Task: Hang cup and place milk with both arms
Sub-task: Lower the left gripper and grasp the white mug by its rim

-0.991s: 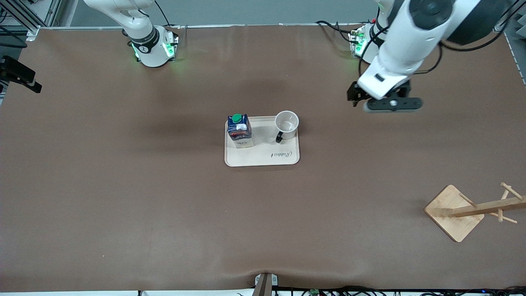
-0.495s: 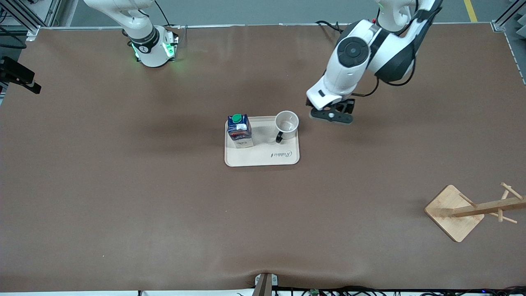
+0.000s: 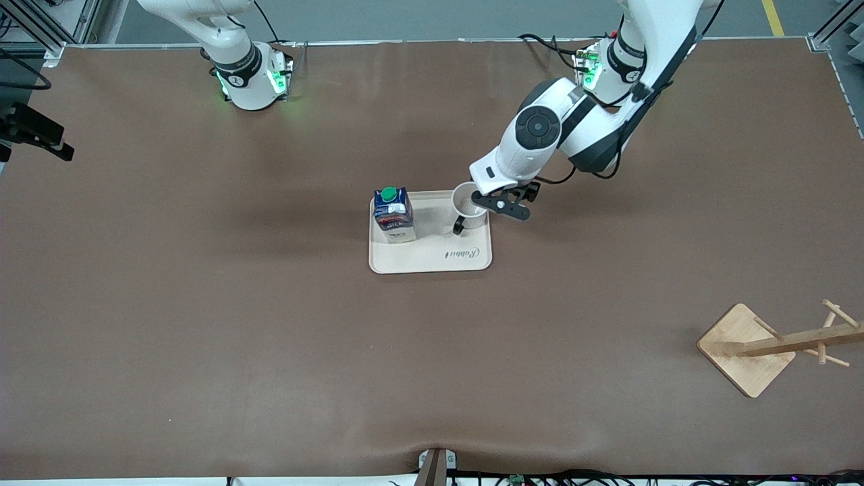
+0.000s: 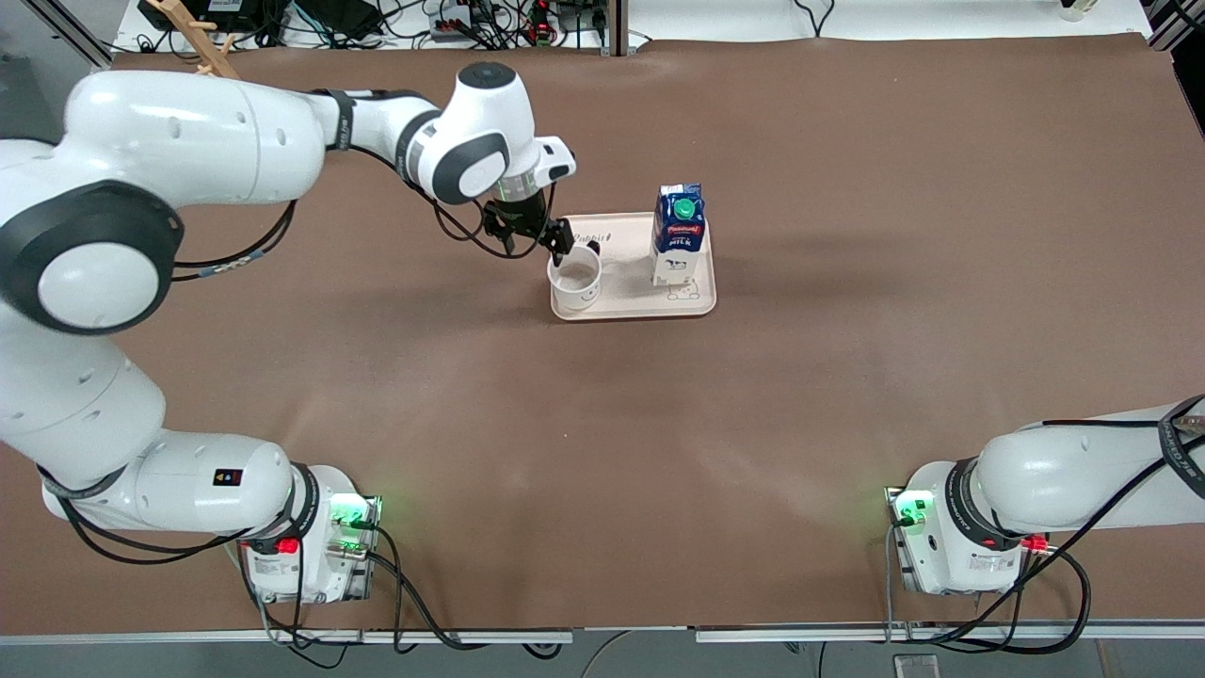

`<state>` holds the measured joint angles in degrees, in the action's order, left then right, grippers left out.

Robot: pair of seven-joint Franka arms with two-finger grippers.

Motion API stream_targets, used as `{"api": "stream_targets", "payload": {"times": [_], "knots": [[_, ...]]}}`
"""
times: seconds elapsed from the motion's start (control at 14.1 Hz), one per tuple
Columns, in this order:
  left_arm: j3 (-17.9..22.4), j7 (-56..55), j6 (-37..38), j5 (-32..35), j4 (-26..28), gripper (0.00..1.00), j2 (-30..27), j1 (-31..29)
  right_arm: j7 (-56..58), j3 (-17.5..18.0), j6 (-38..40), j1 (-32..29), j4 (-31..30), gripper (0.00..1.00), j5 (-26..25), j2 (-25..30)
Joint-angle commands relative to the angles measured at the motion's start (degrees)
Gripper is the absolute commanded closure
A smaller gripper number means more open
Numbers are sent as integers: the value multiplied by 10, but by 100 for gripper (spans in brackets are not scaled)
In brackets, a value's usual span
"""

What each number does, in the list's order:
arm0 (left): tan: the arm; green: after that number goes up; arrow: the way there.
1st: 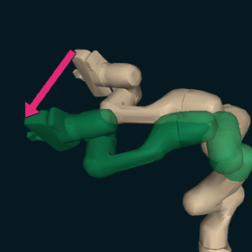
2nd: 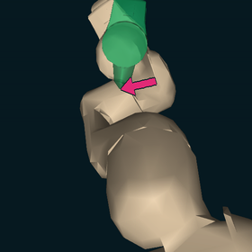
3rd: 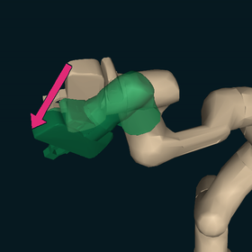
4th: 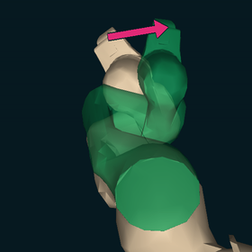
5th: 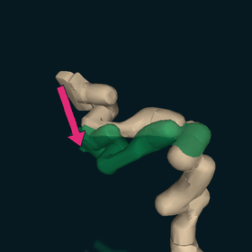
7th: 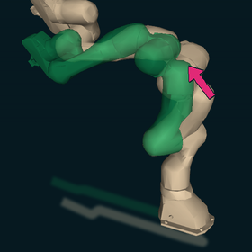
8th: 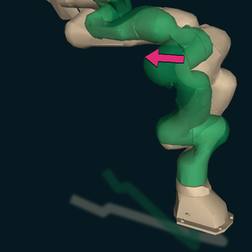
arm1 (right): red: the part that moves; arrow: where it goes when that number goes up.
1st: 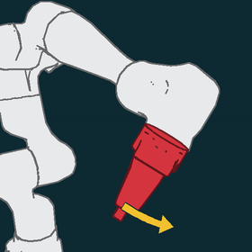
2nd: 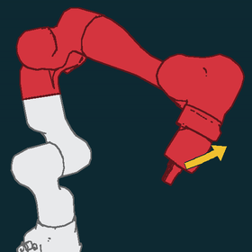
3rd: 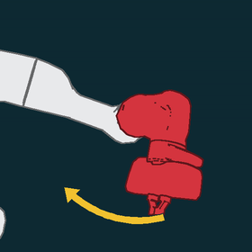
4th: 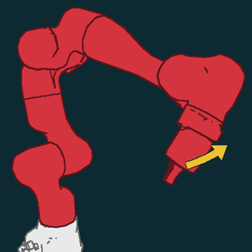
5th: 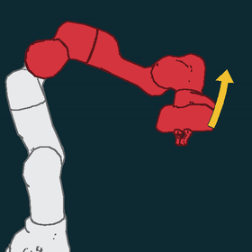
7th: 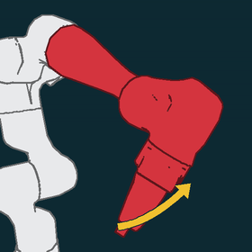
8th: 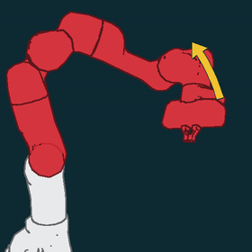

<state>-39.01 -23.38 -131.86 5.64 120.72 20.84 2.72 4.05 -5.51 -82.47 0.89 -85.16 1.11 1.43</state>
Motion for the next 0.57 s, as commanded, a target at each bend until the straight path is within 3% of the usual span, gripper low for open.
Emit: {"api": "stream_targets", "payload": {"times": [0.0, 0.14, 0.35, 0.5], "knots": [[-4, -4, -30, 19, -13, 16, 38, 8, 10, 5, -7, -9, 10, 0, 8, -23], [-2, -4, -36, 23, -18, 38, 56, 13, 12, 5, -8, -4, 12, 0, 3, -49], [-1, -6, -37, 45, -25, 96, 79, 16, 13, 6, -8, -5, 13, 0, 5, -76], [0, -7, -37, 51, -27, 100, 83, 16, 14, 6, -8, -7, 17, 0, 8, -78]]}}
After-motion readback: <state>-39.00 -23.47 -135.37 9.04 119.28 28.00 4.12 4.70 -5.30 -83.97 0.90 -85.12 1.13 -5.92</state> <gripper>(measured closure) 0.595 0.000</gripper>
